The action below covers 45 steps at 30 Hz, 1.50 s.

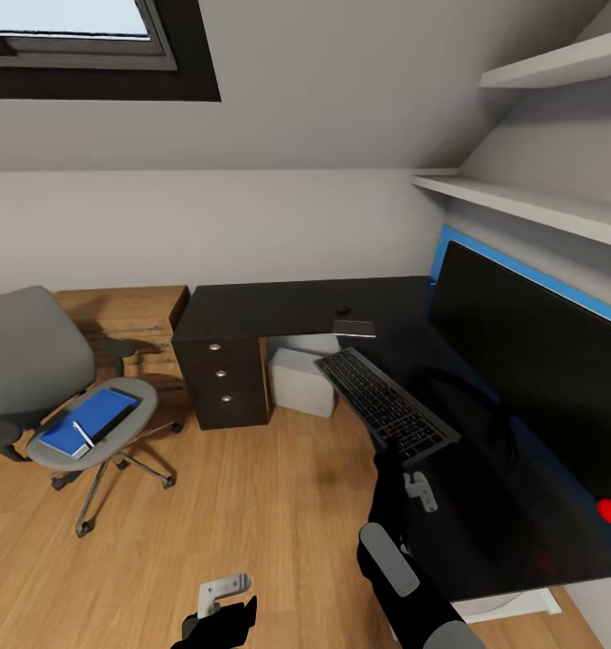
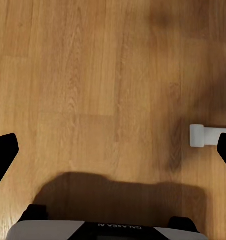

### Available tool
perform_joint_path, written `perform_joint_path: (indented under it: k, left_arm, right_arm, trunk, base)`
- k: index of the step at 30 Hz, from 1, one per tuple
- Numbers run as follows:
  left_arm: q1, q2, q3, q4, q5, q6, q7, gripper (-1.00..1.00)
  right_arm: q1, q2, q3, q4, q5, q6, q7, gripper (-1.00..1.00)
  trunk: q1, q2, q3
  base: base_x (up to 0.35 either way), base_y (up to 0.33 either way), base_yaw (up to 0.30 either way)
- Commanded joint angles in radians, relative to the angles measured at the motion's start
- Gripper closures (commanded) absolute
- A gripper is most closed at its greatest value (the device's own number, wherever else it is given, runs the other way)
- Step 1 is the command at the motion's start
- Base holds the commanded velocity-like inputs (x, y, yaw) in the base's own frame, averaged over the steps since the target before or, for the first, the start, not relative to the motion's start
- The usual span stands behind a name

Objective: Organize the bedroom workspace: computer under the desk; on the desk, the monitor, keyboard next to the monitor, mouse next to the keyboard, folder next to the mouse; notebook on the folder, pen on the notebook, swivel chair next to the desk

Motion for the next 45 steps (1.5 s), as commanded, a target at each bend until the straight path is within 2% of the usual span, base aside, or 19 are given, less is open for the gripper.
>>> perform_joint_path:
  k: [1, 23, 25, 28, 32, 35, 39, 43, 45]
  left_arm:
    - [0.000, 0.000, -0.002, -0.002, 0.010, 0.003, 0.009, -1.00]
    - [-0.001, 0.000, -0.002, -0.002, 0.010, 0.003, 0.009, -1.00]
    - [-0.001, 0.000, -0.002, -0.002, 0.011, 0.003, 0.009, -1.00]
    - [-0.001, 0.000, -0.002, -0.002, 0.011, 0.003, 0.008, -1.00]
    - [0.000, 0.000, -0.002, -0.002, 0.011, 0.003, 0.008, -1.00]
    - [0.000, 0.000, -0.002, -0.002, 0.011, 0.003, 0.008, -1.00]
    - [0.000, 0.000, -0.002, -0.002, 0.010, 0.003, 0.008, -1.00]
    - [0.000, 0.000, -0.003, -0.002, 0.010, 0.003, 0.008, -1.00]
    - [-0.001, 0.000, -0.003, -0.002, 0.010, 0.003, 0.008, -1.00]
  right_arm:
    - [-0.001, 0.000, 0.002, 0.000, -0.010, 0.000, 0.009, 1.00]
    - [-0.001, 0.000, -0.006, 0.003, -0.016, 0.003, 0.009, 1.00]
    - [-0.001, 0.000, -0.010, 0.002, -0.057, -0.001, 0.009, 1.00]
    - [-0.001, 0.000, -0.011, 0.001, -0.143, -0.003, 0.010, 1.00]
    - [-0.001, 0.000, -0.009, -0.001, -0.221, -0.004, 0.011, 1.00]
    - [-0.001, 0.000, -0.012, -0.001, -0.237, -0.001, 0.012, 1.00]
    - [-0.001, 0.000, -0.015, 0.001, -0.232, -0.019, 0.012, 1.00]
    - [-0.002, 0.000, -0.016, 0.002, -0.232, -0.114, 0.012, 1.00]
    - [-0.002, 0.000, -0.017, 0.001, -0.232, -0.125, 0.011, 1.00]
  trunk:
    - [0.000, -0.001, -0.001]
    - [0.000, -0.001, -0.001]
    - [0.000, -0.001, -0.001]
    - [0.000, -0.001, -0.001]
    - [0.000, -0.001, -0.001]
    - [0.000, -0.001, -0.001]
    - [0.000, -0.001, -0.001]
    - [0.000, -0.001, -0.001]
    - [0.000, -0.001, -0.001]
  base:
    - [0.000, 0.000, 0.000]
    - [0.000, 0.000, 0.000]
    - [0.000, 0.000, 0.000]
    - [0.000, 0.000, 0.000]
    - [0.000, 0.000, 0.000]
    - [0.000, 0.000, 0.000]
    - [0.000, 0.000, 0.000]
    - [0.000, 0.000, 0.000]
    - [0.000, 0.000, 0.000]
